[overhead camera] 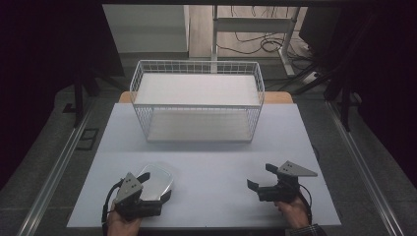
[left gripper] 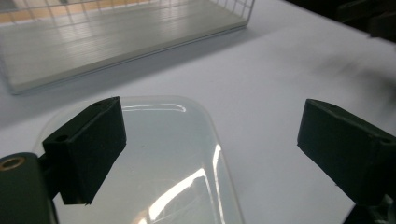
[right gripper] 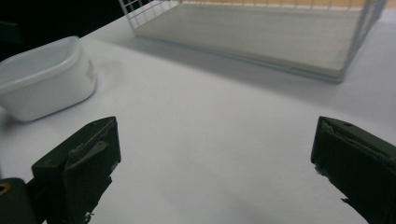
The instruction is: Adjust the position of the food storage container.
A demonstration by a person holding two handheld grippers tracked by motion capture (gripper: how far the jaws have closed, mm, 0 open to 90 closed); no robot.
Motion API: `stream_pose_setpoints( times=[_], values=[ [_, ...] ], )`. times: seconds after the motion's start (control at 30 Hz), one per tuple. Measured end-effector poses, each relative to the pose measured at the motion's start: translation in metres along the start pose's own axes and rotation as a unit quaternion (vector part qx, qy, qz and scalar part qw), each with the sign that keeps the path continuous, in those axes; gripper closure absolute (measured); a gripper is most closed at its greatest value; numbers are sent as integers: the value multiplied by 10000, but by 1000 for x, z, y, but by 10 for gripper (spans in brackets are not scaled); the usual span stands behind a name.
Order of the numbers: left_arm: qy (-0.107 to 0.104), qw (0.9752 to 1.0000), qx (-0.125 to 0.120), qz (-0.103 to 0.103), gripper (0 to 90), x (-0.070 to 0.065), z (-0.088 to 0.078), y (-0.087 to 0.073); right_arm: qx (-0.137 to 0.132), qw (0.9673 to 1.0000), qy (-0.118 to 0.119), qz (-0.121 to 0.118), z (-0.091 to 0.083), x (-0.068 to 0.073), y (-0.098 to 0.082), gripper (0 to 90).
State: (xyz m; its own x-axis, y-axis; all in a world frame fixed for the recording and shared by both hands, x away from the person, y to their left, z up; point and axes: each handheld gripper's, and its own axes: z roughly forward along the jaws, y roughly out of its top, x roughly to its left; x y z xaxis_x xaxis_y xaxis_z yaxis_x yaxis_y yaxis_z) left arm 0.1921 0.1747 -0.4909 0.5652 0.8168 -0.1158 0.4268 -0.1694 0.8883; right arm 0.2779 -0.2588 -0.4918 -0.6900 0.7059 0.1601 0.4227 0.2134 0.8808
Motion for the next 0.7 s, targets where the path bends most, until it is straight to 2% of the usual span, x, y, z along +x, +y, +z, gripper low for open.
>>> stream_pose_setpoints(
  times=[0.07,0.23,0.37,0.5,0.6,0.67,0.7],
  values=[
    [-126,9998,-29,-119,74,3,0,-1,30,10000,-52,-74,1,1,-1,14],
    [-45,9999,27,-123,63,5,0,-3,204,9995,-82,-213,5,4,-3,15],
    [105,9999,77,-87,54,6,-1,-3,303,9989,-57,-342,9,8,-4,15],
    [94,9998,136,-85,41,9,-4,-2,383,9984,-40,-408,11,10,-4,16],
    [103,9999,33,-133,98,11,-15,-2,443,9981,-40,-420,12,10,-5,16],
    [320,9994,92,-4,150,9,-21,-2,448,9981,-41,-424,12,10,-5,16],
    [320,9994,92,-4,164,9,-21,-2,448,9981,-41,-424,12,10,-5,16]
  ],
)
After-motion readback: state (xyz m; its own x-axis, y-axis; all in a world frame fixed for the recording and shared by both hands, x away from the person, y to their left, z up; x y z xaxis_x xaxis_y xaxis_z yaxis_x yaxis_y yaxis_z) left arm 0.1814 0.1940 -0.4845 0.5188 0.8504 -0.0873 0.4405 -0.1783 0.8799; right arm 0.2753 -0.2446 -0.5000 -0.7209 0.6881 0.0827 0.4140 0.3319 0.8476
